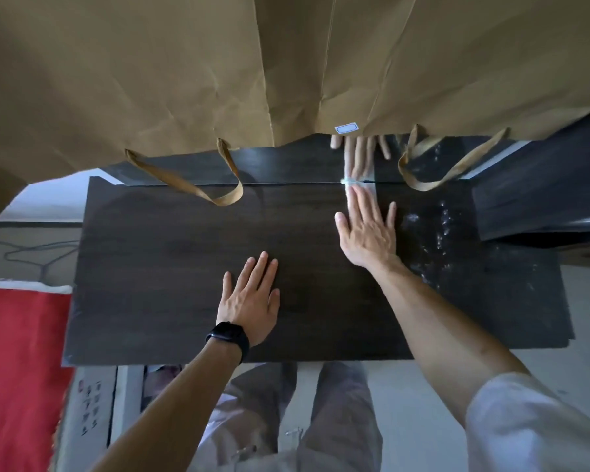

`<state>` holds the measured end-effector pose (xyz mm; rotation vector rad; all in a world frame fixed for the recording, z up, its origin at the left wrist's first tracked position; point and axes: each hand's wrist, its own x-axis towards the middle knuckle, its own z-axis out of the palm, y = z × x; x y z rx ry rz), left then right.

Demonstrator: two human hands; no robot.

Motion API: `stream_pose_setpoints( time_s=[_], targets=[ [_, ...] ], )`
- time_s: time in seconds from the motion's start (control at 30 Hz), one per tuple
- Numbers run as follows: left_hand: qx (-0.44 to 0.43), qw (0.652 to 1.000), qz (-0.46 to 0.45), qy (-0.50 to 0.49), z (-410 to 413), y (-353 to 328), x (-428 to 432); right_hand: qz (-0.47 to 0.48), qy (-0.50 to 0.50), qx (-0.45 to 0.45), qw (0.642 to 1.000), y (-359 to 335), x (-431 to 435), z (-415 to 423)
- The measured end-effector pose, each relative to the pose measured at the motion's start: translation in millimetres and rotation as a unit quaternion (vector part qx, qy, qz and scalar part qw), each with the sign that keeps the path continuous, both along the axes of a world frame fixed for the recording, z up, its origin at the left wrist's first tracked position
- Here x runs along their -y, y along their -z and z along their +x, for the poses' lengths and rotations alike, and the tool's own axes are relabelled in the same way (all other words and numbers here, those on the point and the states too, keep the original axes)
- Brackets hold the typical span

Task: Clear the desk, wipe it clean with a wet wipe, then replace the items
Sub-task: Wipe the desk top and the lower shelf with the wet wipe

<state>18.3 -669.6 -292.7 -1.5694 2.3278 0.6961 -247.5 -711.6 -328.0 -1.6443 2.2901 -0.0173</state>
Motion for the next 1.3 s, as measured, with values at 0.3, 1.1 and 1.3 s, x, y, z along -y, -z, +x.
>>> stream_pose_setpoints(
  time_s=[0.3,1.1,1.3],
  targets=[
    [0.037,0.996,-0.005,-0.078,-31.2,-9.3,-14.0,-0.002,0.135,0.003,0.991,-5.9,-36.2,3.9],
    [0.042,0.996,-0.004,-0.079,-148.7,-10.4,-42.9,0.012,0.197,-0.019,0.980,-5.3,-111.9,-77.2],
    [0.038,0.998,-0.008,-0.043,-138.0,-11.4,-38.0,0.016,0.185,-0.071,0.980,-12.1,-28.0,-140.0]
  ],
)
